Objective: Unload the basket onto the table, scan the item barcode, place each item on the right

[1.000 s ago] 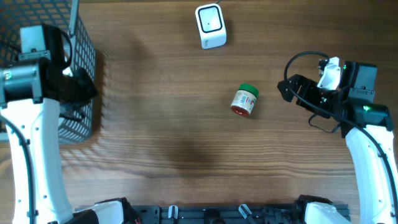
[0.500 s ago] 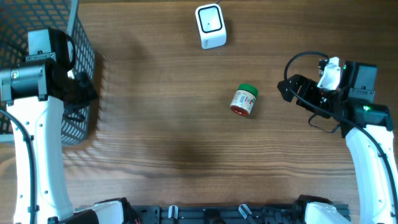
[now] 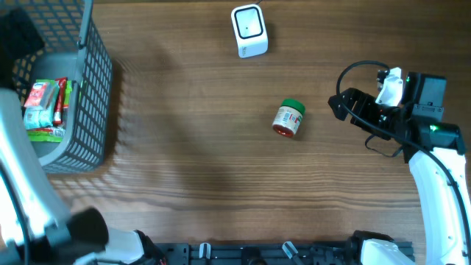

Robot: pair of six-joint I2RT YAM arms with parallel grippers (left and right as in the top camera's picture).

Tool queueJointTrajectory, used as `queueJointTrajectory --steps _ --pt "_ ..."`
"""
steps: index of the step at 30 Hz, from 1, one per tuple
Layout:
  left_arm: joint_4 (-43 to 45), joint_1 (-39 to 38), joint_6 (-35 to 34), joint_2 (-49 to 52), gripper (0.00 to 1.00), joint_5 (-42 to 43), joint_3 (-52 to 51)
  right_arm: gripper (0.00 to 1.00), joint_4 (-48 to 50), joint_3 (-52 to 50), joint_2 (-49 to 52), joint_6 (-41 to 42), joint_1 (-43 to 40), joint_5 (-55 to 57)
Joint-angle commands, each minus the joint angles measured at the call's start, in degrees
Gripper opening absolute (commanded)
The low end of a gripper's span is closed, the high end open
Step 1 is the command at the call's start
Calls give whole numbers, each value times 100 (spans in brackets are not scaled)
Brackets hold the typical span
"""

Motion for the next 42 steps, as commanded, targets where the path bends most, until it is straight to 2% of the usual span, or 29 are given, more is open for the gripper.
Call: queueJointTrajectory --steps 1,5,8,11,14,25,30,31,32,33,35,36,42 --pt "-173 415 682 857 100 503 -20 100 13 90 37 33 -24 55" --pt "-256 968 780 2074 100 798 -31 100 13 90 37 31 -24 55" --pt "-251 1202 1331 2599 100 1434 -31 100 13 90 37 28 -24 55" --pt "-188 1318 1375 2957 100 1451 -31 100 13 90 37 31 -24 55" --pt "-170 1331 1585 3252 100 1545 -35 100 13 90 37 28 -24 55" --pt "-15 1333 1582 3943 100 1558 -50 100 13 90 37 28 -24 55" --pt "256 1333 1585 4050 100 1558 -367 100 13 90 37 26 -24 55" --pt "271 1331 1585 4050 97 1558 -402 100 13 90 37 31 -24 55" --pt "293 1331 1587 4048 75 1558 -400 100 13 90 37 31 -24 55" --pt "330 1331 1585 4035 64 1558 -393 100 13 90 37 31 -24 55" --pt "396 1331 1587 3963 23 1556 -389 100 13 90 37 28 -24 55" --pt "404 1331 1585 3923 18 1556 -389 100 13 90 37 28 -24 55" --pt "557 1287 1580 3047 11 1558 -389 100 13 90 37 33 -24 55"
